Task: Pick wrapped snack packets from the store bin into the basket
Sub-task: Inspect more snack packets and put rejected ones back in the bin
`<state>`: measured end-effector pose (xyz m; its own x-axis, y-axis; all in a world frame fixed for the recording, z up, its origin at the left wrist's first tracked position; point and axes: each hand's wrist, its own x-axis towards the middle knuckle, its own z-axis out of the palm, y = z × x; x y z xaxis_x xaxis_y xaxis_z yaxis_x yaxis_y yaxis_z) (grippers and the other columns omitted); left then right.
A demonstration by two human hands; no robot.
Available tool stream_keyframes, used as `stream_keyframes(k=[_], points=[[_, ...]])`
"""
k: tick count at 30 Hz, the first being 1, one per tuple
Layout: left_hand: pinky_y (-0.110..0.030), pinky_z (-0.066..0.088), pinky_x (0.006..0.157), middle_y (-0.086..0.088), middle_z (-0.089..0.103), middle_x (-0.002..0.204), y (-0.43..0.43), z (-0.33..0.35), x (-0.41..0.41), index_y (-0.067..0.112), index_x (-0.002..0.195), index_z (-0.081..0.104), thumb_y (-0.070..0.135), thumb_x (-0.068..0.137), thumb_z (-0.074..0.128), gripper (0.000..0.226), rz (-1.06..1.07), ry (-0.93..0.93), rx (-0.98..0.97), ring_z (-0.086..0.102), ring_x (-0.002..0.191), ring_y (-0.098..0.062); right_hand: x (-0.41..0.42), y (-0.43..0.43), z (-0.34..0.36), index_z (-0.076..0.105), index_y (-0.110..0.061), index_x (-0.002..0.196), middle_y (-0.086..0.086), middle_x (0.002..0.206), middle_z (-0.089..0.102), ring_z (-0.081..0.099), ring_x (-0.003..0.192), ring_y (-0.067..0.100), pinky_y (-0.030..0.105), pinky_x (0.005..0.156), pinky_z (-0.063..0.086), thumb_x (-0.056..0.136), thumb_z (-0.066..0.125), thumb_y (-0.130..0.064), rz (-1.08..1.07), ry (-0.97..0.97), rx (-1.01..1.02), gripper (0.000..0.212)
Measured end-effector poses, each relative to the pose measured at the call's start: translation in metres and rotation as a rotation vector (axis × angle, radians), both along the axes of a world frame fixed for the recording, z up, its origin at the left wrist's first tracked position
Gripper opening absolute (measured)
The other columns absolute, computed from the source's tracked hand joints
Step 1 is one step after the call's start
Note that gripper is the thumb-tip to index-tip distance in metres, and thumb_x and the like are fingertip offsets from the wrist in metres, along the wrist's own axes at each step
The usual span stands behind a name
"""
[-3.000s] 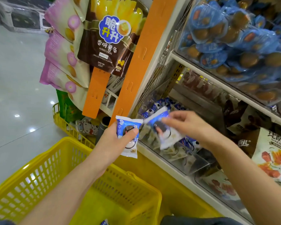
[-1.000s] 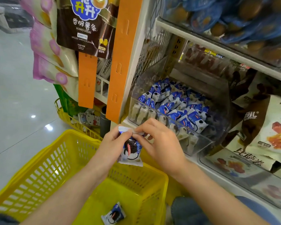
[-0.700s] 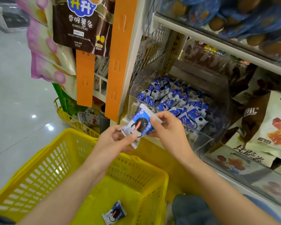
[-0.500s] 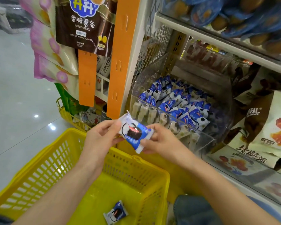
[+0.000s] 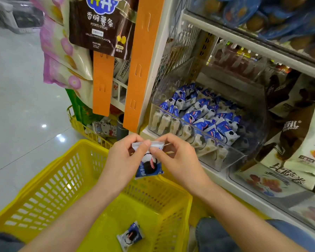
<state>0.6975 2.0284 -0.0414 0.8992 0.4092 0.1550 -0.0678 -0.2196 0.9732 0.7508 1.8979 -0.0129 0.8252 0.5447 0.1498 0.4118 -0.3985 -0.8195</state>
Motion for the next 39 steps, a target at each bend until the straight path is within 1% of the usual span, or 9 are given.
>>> stream_keyframes(k=[6,9,12,16,21,26,31,35,39], points=[[-0.016,0.037,0.046,0.004,0.055,0.057,0.001,0.003,-0.001,0.017,0.071,0.057,0.029,0.090,0.055,0.023,-0.045,0.025,0.035,0.050,0.052,-0.003,0.001,0.001,0.000,0.062,-0.023,0.082,-0.010,0.076,0.063,0.058,0.073,0.002,0.015,0.061,0.044,0.089,0.058,-0.027,0.004,-0.097,-0.012,0.009],[-0.025,0.042,0.054,-0.013,0.061,0.068,0.002,0.003,0.002,0.012,0.072,0.058,0.029,0.090,0.055,0.025,-0.073,0.082,-0.056,0.055,0.062,-0.012,0.000,-0.001,0.000,0.061,-0.019,0.085,-0.009,0.080,0.057,0.054,0.073,0.005,0.022,0.062,0.048,0.090,0.056,-0.029,0.035,-0.416,-0.160,0.012],[-0.019,0.046,0.061,-0.006,0.064,0.076,0.002,0.002,0.001,0.016,0.079,0.059,0.030,0.090,0.056,0.018,-0.082,0.111,-0.077,0.059,0.069,-0.011,0.000,-0.003,0.000,0.062,-0.019,0.086,-0.011,0.081,0.056,0.052,0.073,0.005,0.023,0.059,0.047,0.090,0.056,-0.029,0.007,-0.550,-0.193,0.012],[-0.039,0.052,0.070,-0.008,0.060,0.080,0.008,-0.002,0.002,0.015,0.084,0.054,0.035,0.092,0.051,0.022,0.038,0.268,-0.062,0.060,0.070,-0.021,0.006,-0.005,0.003,0.062,-0.018,0.086,-0.011,0.081,0.057,0.055,0.073,0.002,0.015,0.063,0.045,0.090,0.058,-0.023,-0.126,-0.453,-0.044,0.008],[-0.026,0.053,0.053,-0.007,0.071,0.075,0.009,0.010,0.000,0.012,0.091,0.065,0.054,0.094,0.028,0.056,-0.157,0.431,-0.563,0.065,0.056,-0.014,0.003,-0.010,0.002,0.067,-0.010,0.089,-0.002,0.091,0.063,0.058,0.086,0.007,0.024,0.074,0.050,0.089,0.059,-0.018,0.048,-0.571,-0.029,0.011],[-0.025,0.055,0.064,0.000,0.075,0.085,0.009,0.008,-0.001,0.017,0.092,0.070,0.026,0.091,0.056,0.017,-0.049,0.281,-0.589,0.068,0.077,-0.012,-0.001,-0.010,-0.001,0.068,-0.012,0.090,0.001,0.098,0.064,0.057,0.093,0.014,0.025,0.078,0.046,0.088,0.057,-0.024,0.268,-0.745,-0.204,0.016],[-0.028,0.054,0.074,0.001,0.071,0.092,0.007,0.007,-0.002,0.023,0.106,0.062,0.021,0.090,0.058,0.016,0.016,0.221,-0.386,0.068,0.081,-0.009,-0.004,-0.006,-0.003,0.050,-0.025,0.106,-0.014,0.093,0.056,0.055,0.087,-0.003,0.012,0.073,0.046,0.092,0.050,-0.033,-0.011,-0.173,-0.046,0.016],[-0.019,0.052,0.075,0.002,0.068,0.100,0.003,0.004,-0.003,0.025,0.114,0.057,0.020,0.091,0.056,0.023,-0.110,0.219,-0.272,0.066,0.090,-0.006,0.007,0.000,-0.002,0.048,-0.015,0.113,-0.004,0.097,0.063,0.064,0.083,0.009,0.024,0.070,0.056,0.096,0.044,-0.027,-0.125,0.395,0.128,0.021],[-0.015,0.047,0.077,0.003,0.064,0.106,0.002,0.000,-0.003,0.022,0.113,0.054,0.014,0.089,0.059,0.026,-0.041,0.134,-0.055,0.060,0.095,-0.007,0.007,0.004,0.005,0.055,-0.008,0.098,0.003,0.086,0.067,0.065,0.067,0.006,0.021,0.059,0.057,0.095,0.049,-0.019,-0.100,0.554,0.241,0.013]])
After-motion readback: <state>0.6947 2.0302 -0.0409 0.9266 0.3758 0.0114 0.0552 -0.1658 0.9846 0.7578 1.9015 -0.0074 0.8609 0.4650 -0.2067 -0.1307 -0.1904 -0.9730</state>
